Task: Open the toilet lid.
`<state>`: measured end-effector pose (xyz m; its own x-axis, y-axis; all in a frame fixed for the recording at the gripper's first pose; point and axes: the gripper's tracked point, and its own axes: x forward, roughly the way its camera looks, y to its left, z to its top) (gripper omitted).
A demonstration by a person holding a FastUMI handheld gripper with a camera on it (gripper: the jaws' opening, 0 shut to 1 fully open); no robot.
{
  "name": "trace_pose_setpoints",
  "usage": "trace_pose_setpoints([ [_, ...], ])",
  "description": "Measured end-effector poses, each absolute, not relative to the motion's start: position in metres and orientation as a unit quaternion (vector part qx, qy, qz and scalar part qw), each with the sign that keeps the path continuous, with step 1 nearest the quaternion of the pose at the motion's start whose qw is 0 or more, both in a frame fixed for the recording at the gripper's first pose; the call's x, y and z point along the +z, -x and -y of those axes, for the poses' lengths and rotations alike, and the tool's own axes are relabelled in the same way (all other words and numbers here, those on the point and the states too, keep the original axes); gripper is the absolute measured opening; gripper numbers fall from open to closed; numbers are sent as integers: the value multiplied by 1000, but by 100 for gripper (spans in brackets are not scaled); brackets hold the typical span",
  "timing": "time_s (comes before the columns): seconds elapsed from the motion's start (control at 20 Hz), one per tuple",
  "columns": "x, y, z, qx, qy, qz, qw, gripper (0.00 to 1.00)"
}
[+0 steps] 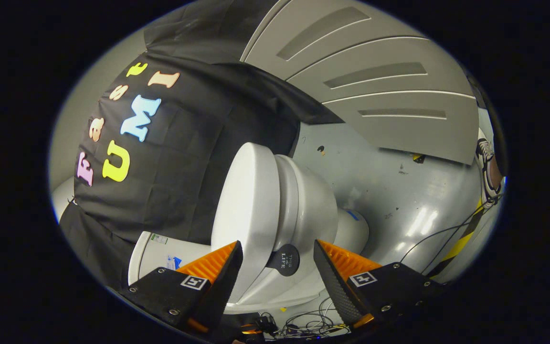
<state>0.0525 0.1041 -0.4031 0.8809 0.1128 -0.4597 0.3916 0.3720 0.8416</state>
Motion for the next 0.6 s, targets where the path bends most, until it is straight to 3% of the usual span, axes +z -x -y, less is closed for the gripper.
trace_pose_setpoints([
  [0.4, -418, -59, -116, -80, -576, -243, 776, 83],
  [0.6, -428, -67, -124, -73, -590, -246, 766, 66],
])
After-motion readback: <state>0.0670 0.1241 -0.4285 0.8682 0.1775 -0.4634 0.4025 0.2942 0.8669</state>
